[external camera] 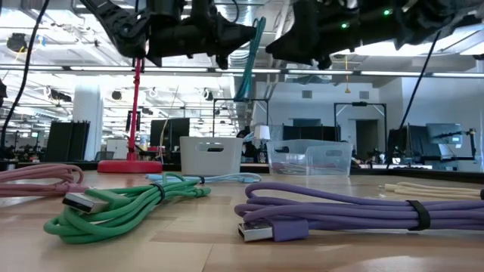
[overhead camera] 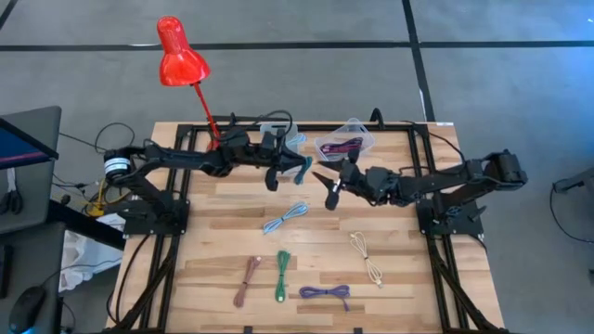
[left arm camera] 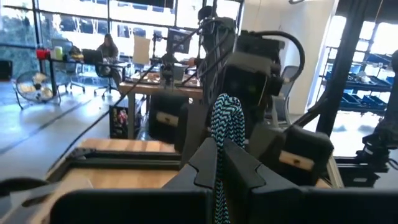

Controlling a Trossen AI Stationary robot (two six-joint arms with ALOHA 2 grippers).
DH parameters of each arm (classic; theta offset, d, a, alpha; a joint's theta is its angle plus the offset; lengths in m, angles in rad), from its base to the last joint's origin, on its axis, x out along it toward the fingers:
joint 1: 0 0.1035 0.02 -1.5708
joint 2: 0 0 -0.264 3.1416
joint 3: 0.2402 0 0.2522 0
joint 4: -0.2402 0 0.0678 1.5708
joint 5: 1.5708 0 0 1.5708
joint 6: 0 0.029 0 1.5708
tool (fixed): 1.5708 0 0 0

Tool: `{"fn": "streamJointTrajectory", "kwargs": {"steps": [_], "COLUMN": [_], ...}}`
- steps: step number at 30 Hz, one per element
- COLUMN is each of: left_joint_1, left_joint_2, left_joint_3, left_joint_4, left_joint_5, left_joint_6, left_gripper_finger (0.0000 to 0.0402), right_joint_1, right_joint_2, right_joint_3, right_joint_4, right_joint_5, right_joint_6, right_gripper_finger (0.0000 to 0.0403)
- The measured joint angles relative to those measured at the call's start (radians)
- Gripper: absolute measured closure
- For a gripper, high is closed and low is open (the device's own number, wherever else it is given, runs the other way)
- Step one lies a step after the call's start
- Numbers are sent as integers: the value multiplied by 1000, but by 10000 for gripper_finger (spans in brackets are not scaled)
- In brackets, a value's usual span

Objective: Pick & Place USB Port
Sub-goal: Put the blue charger cable into the transparent bin

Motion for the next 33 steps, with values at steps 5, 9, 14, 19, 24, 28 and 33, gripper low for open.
{"fn": "streamJointTrajectory", "kwargs": {"steps": [5,9,14,19,24,28,33], "left_joint_1": [6,13,15,15,15,15,15], "left_joint_2": [0,0,-1,-2,-2,-2,-2], "left_joint_3": [6,6,6,6,6,6,6], "left_joint_4": [-3,-7,-8,-13,-15,-16,-20], "left_joint_5": [-1,-4,-4,-3,0,0,-5], "left_joint_6": [23,23,23,23,23,24,24], "left_gripper_finger": [393,393,393,393,393,393,392], "right_joint_1": [-4,-3,-9,-11,-11,-11,-16], "right_joint_2": [49,86,124,136,128,128,128], "right_joint_3": [44,85,130,144,144,144,144], "right_joint_4": [-1,-1,-2,-7,-11,-10,-15], "right_joint_5": [1,-10,-53,-52,-45,-45,-29], "right_joint_6": [-1,-1,0,-15,-43,-68,-80], "right_gripper_finger": [248,248,249,267,351,388,390]}}
